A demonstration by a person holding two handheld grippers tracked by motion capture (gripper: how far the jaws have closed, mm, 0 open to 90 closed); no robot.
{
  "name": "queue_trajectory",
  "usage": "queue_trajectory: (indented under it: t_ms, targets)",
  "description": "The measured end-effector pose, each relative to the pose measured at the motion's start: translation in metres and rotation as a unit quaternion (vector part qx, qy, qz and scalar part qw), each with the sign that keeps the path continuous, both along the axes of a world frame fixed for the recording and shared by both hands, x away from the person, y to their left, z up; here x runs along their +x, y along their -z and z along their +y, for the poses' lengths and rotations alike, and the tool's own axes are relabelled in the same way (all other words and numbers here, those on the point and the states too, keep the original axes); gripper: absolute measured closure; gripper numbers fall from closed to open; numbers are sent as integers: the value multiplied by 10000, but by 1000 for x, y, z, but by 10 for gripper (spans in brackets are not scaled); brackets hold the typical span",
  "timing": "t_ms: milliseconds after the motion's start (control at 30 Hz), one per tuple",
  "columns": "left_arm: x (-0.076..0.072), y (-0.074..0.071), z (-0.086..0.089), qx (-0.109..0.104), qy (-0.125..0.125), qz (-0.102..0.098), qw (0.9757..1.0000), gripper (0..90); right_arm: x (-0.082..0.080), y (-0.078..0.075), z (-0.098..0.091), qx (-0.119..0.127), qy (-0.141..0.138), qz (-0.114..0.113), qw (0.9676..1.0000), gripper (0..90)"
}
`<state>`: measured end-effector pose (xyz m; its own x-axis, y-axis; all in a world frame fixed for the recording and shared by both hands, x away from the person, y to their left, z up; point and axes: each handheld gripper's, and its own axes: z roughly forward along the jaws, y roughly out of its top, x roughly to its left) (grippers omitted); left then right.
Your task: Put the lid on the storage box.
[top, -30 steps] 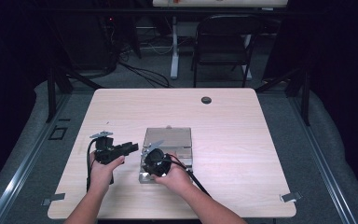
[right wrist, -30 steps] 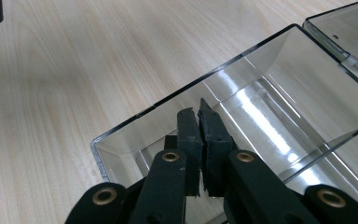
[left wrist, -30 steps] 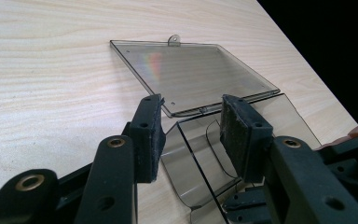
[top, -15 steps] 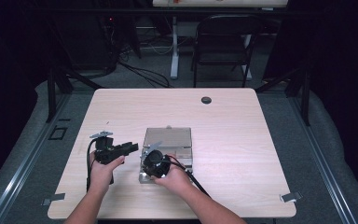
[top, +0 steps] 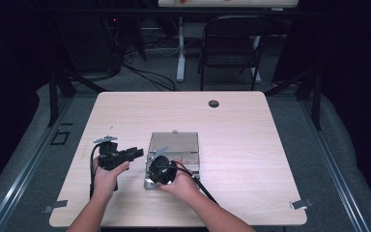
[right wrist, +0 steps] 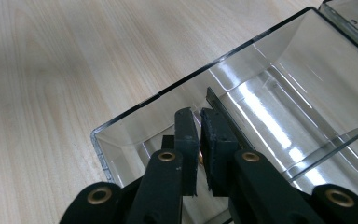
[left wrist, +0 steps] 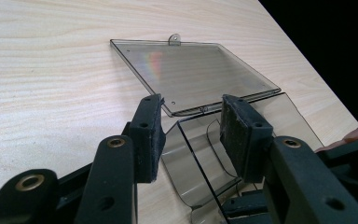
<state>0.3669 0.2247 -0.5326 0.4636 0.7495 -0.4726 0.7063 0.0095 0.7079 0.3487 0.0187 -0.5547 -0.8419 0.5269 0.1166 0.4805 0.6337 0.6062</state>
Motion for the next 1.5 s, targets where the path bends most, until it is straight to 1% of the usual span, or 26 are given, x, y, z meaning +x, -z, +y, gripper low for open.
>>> queue_trajectory:
  t_ms: [67,100,200,233,333,367,400,433,467,533,600,667,700,800,900,933,967,1000,1067,1167,1200,1233,1333,1367,1433,1500]
  targets:
    - [0,0,0,-3,-2,-1,10000,587,-1,-3,-2,-16,-27,-2,10000,850]
    - [0,0,0,3,0,1,10000,587,-1,-4,-4,57,-37,18,10000,844]
    - [0,0,0,16,7,-4,10000,587,-2,-6,-5,79,-33,-3,10000,838]
    - [0,0,0,18,5,-6,10000,587,-3,-7,-6,186,60,-16,9998,836]
    - [0,0,-1,12,-3,-1,10000,586,-3,-10,-10,148,26,-46,9999,830]
    - [0,0,-1,11,-5,3,10000,586,-3,-12,-12,229,67,-50,9997,819]
    - [0,0,-1,11,-5,3,10000,585,-3,-12,-12,229,67,-50,9997,819]
    - [0,0,-1,13,-6,3,10000,585,-3,-13,-13,219,44,-72,9997,809]
    - [0,0,-1,12,-8,4,10000,583,-3,-15,-16,310,104,-84,9994,793]
    - [-1,0,-2,4,-20,0,10000,582,-2,-16,-20,331,154,-72,9993,780]
    - [-1,0,-3,-13,-20,-1,10000,581,-2,-17,-21,330,168,-75,9993,772]
    - [0,0,-4,21,11,-2,10000,581,0,-18,-26,333,202,-63,9992,755]
    - [0,0,-5,41,17,-2,10000,580,1,-18,-30,342,271,-75,9990,742]
    - [0,0,-5,54,8,-8,10000,574,2,-19,-34,332,298,-89,9990,727]
    - [1,1,-6,61,12,-26,10000,557,4,-22,-41,325,374,-65,9987,677]
    - [1,1,-6,61,12,-26,10000,554,4,-22,-41,325,374,-65,9987,677]
    - [1,1,-7,58,-2,-23,10000,550,5,-23,-45,398,411,-41,9984,654]
    - [1,1,-7,74,4,-30,10000,550,5,-23,-45,398,411,-41,9984,654]
    - [2,0,-9,127,47,-38,9999,535,6,-26,-50,337,420,8,9985,622]
    - [3,-1,-11,144,96,-57,9998,528,9,-27,-57,315,497,-94,9982,583]
    - [3,-1,-12,138,107,-61,9998,527,11,-28,-60,334,535,-93,9980,576]
    - [4,-1,-13,190,141,-102,9997,524,12,-28,-62,346,561,-90,9978,568]
    - [4,-2,-18,303,200,-113,9993,523,15,-30,-72,484,715,-132,9962,557]
    - [4,-2,-20,326,220,-118,9992,525,17,-32,-76,484,759,-118,9959,554]
    - [5,-2,-21,324,243,-115,9991,528,19,-33,-80,530,821,-164,9951,542]
    - [7,-3,-23,299,314,-81,9990,542,21,-35,-85,489,881,-137,9948,520]
